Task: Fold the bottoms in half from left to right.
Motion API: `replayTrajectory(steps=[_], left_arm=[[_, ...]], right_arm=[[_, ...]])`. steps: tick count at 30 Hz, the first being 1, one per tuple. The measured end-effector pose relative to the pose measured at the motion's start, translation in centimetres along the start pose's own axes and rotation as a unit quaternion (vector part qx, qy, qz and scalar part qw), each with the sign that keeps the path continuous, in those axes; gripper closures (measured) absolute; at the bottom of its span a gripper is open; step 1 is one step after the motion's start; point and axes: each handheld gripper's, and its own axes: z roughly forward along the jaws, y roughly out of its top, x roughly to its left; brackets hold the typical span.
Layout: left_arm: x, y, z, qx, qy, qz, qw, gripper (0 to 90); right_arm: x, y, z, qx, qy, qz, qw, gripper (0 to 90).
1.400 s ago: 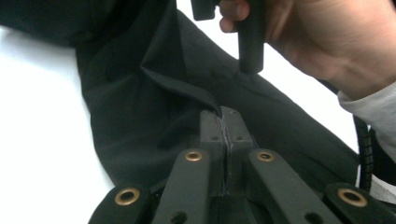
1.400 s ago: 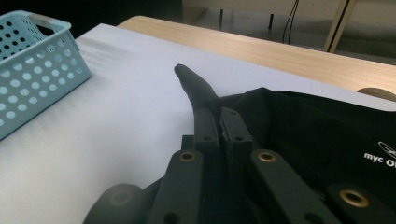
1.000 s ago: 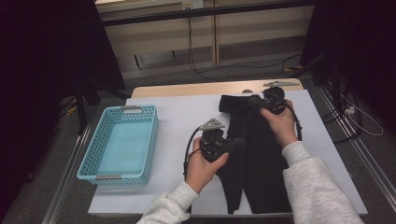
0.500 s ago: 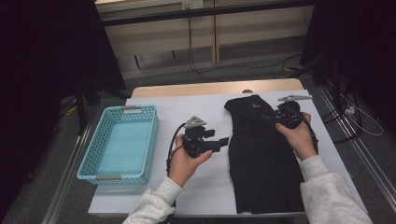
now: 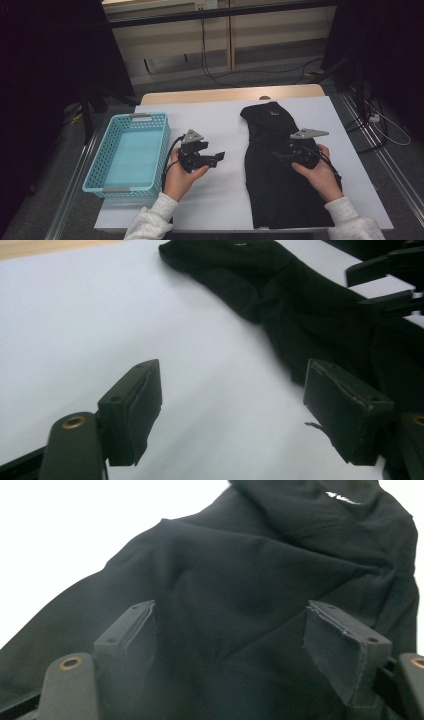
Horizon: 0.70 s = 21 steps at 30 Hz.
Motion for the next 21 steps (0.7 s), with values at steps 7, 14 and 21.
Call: replayTrajectory(steps=[7, 14, 21], left_arm=[[0.9, -0.7, -0.6, 0.002, 0.010, 0.000, 0.9999, 19.7], [1.7, -1.6, -0.8, 0.011, 0.017, -0.002, 0.9998, 17.5], [2.0, -1.9, -0.6, 0.014, 0.013, -0.008, 0.9998, 15.8]], right_arm=[[0.5, -1.5, -1.0, -0.016, 0.023, 0.012, 0.9995, 18.4], [1.3, -2.3, -1.5, -0.010, 0.035, -0.021, 0.9991, 16.1], [2.1, -2.7, -2.3, -0.017, 0.056, -0.031, 0.9978, 12.5]])
